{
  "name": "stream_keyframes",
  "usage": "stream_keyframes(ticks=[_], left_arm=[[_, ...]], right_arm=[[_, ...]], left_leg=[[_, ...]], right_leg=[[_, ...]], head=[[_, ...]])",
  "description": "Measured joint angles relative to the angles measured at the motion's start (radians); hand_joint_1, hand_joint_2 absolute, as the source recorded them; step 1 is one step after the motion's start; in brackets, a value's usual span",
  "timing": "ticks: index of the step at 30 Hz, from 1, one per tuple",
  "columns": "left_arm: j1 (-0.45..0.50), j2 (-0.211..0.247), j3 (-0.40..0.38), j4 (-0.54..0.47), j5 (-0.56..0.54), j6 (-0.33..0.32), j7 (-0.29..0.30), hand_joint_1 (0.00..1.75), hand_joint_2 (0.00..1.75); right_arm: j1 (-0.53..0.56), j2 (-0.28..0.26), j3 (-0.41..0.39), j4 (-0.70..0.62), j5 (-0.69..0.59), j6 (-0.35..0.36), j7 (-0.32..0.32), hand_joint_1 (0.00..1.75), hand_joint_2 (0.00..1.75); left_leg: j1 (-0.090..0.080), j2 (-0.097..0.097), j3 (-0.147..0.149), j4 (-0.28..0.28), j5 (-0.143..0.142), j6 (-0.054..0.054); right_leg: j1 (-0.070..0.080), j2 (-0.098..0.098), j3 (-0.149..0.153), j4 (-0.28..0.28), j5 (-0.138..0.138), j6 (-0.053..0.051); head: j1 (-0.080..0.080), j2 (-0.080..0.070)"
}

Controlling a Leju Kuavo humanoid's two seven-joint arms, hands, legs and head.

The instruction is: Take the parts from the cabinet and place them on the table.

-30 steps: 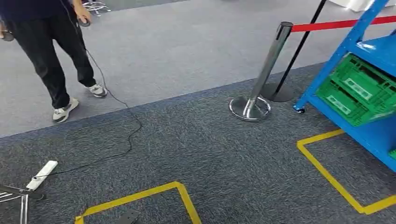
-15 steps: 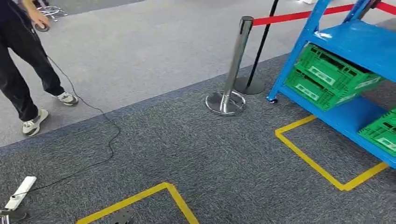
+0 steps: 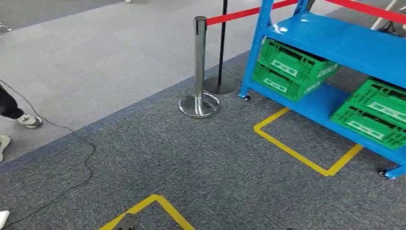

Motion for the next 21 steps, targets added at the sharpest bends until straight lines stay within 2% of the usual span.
stream_keyframes(ticks=[2,3,4,5,6,8,9,10,11,12,13,14,15,18,19,20,21], left_arm=[[0.001,0.002,0.001,0.000,0.000,0.000,0.000,0.00,0.00],[0.000,0.003,0.002,0.000,0.000,0.004,0.000,0.00,0.00],[-0.003,0.003,0.002,0.000,0.000,0.008,0.002,0.00,0.00],[-0.003,0.003,0.003,0.000,0.000,0.010,0.003,0.00,0.00],[-0.001,0.004,0.003,0.000,0.000,0.010,0.003,0.00,0.00],[0.006,0.005,0.007,0.000,0.000,0.007,0.006,0.00,0.00],[0.007,0.005,0.008,0.000,0.000,0.003,0.006,0.00,0.00],[0.006,0.005,0.008,0.000,0.000,0.000,0.006,0.00,0.00],[0.005,0.004,0.009,0.000,-0.002,-0.002,0.006,0.00,0.00],[0.003,0.002,0.009,0.000,-0.006,-0.003,0.006,0.00,0.00],[0.002,0.000,0.009,0.000,-0.012,-0.003,0.006,0.00,0.00],[0.001,-0.002,0.009,0.000,-0.015,-0.003,0.006,0.00,0.00],[-0.001,-0.003,0.008,0.000,-0.019,-0.003,0.006,0.00,0.00],[-0.009,-0.005,0.009,0.000,-0.019,-0.003,0.006,0.00,0.00],[-0.012,-0.005,0.009,0.000,-0.018,-0.004,0.005,0.00,0.00],[-0.013,-0.005,0.009,0.000,-0.016,-0.005,0.005,0.00,0.00],[-0.011,-0.005,0.009,0.000,-0.016,-0.008,0.005,0.00,0.00]], right_arm=[[0.005,0.000,0.000,0.000,0.000,0.000,-0.002,0.00,0.00],[0.008,0.000,0.000,0.000,0.000,0.000,-0.002,0.00,0.00],[0.012,0.000,0.000,0.000,0.000,0.000,-0.002,0.00,0.00],[0.013,0.000,0.000,0.000,0.000,0.000,-0.002,0.00,0.00],[0.009,0.000,0.000,0.000,-0.001,0.000,-0.002,0.00,0.00],[0.003,0.000,0.000,0.000,0.000,0.001,-0.002,0.00,0.00],[0.003,0.000,0.000,0.000,0.000,0.002,-0.002,0.00,0.00],[0.006,0.000,0.000,0.000,0.000,0.002,-0.002,0.00,0.00],[0.009,0.000,0.000,0.000,0.000,0.001,0.000,0.00,0.00],[0.010,0.000,0.000,0.000,0.000,0.002,0.000,0.00,0.00],[0.010,0.000,0.000,0.000,0.001,0.002,0.001,0.00,0.00],[0.008,0.000,0.000,0.000,0.002,0.002,0.002,0.00,0.00],[0.005,0.000,0.000,0.000,0.003,0.002,0.003,0.00,0.00],[0.005,0.000,0.000,0.000,0.005,0.002,0.007,0.00,0.00],[0.005,0.000,0.000,0.000,0.006,0.001,0.008,0.00,0.00],[0.006,0.000,0.000,0.000,0.006,0.000,0.008,0.00,0.00],[0.003,-0.001,0.000,0.000,0.007,-0.001,0.008,0.00,0.00]], left_leg=[[-0.009,0.020,-0.001,0.000,0.001,0.014],[-0.008,0.032,0.000,-0.003,0.004,0.023],[-0.005,0.047,0.000,-0.006,0.008,0.033],[-0.008,0.054,0.001,-0.006,0.006,0.041],[-0.011,0.069,0.001,-0.006,0.005,0.046],[-0.018,0.103,0.001,-0.006,0.003,0.050],[-0.020,0.117,0.001,-0.006,0.002,0.051],[-0.022,0.130,0.002,-0.005,0.001,0.051],[-0.022,0.140,0.004,-0.005,-0.001,0.051],[-0.022,0.150,0.008,-0.005,-0.003,0.049],[-0.022,0.160,0.013,-0.005,-0.006,0.044],[-0.026,0.168,0.017,-0.005,-0.010,0.039],[-0.030,0.175,0.019,-0.002,-0.014,0.032],[-0.024,0.197,0.023,-0.008,-0.010,0.017],[-0.020,0.191,0.022,-0.004,-0.019,0.008],[-0.019,0.148,0.014,0.018,-0.035,0.002],[-0.019,0.122,-0.014,0.075,-0.070,-0.001]], right_leg=[[-0.008,0.020,-0.008,-0.015,0.010,0.016],[-0.010,0.029,-0.015,-0.017,0.011,0.023],[-0.010,-0.002,-0.017,-0.005,0.005,0.024],[-0.005,-0.066,-0.034,0.033,-0.022,0.024],[-0.004,-0.092,-0.067,0.097,-0.062,0.025],[-0.004,-0.107,-0.143,0.255,-0.135,0.026],[-0.004,-0.110,-0.161,0.297,-0.146,0.027],[-0.004,-0.111,-0.157,0.294,-0.135,0.027],[-0.003,-0.112,-0.128,0.245,-0.103,0.026],[-0.002,-0.118,-0.081,0.165,-0.062,0.023],[-0.001,-0.139,-0.024,0.065,-0.023,0.020],[0.006,-0.187,0.006,0.004,-0.024,0.012],[0.007,-0.176,0.017,0.002,-0.017,0.007],[0.015,-0.146,0.005,0.005,-0.015,-0.008],[0.004,-0.134,0.012,-0.006,-0.007,-0.019],[0.003,-0.126,0.012,-0.008,-0.006,-0.020],[0.001,-0.118,0.011,-0.008,-0.004,-0.027]], head=[[-0.002,0.000],[-0.001,0.000],[0.000,0.000],[0.009,0.000],[0.013,0.000],[0.012,0.000],[0.011,0.000],[0.011,0.000],[0.012,0.000],[0.012,0.000],[0.012,0.000],[0.012,0.000],[0.009,0.000],[0.011,0.000],[0.011,0.000],[0.008,0.000],[0.004,0.000]])
